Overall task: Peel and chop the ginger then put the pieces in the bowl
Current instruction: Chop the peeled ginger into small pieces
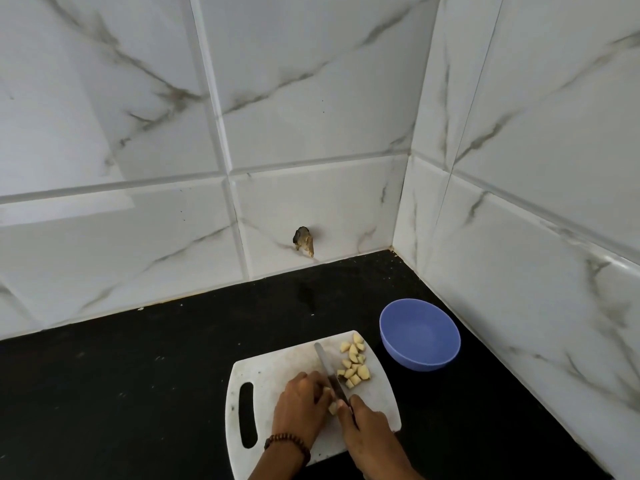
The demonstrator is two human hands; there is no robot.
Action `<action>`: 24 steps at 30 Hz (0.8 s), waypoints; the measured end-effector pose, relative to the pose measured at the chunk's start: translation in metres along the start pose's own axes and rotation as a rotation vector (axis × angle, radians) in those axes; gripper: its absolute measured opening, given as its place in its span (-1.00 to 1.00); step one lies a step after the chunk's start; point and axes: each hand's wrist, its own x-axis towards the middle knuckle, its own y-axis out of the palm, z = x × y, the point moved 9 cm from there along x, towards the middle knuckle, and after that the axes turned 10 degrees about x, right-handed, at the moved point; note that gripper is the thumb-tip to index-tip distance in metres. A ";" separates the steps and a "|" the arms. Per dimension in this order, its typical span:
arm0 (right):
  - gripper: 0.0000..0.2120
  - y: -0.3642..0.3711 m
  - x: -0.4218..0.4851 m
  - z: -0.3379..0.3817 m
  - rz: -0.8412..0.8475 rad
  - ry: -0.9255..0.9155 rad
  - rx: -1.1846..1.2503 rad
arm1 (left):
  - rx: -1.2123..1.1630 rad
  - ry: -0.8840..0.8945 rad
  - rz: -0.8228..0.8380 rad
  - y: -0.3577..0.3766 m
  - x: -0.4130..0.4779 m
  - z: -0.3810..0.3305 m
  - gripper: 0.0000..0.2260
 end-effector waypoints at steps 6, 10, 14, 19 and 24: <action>-0.65 0.002 0.001 -0.004 -0.011 0.015 0.031 | -0.058 0.031 0.045 0.003 -0.006 0.003 -0.84; -0.67 0.001 0.000 -0.009 -0.036 0.022 0.060 | -0.118 -0.005 0.054 0.003 -0.007 0.007 -0.80; -0.74 -0.002 -0.003 -0.007 -0.075 0.010 0.067 | -0.136 -0.038 0.045 0.004 -0.008 0.009 -0.77; -0.79 -0.002 -0.002 -0.004 -0.074 -0.036 0.091 | -0.063 0.024 0.075 0.006 -0.009 0.005 -0.71; -0.71 -0.001 0.008 -0.003 -0.081 -0.037 0.052 | 0.007 0.054 0.058 0.004 -0.005 0.001 -0.75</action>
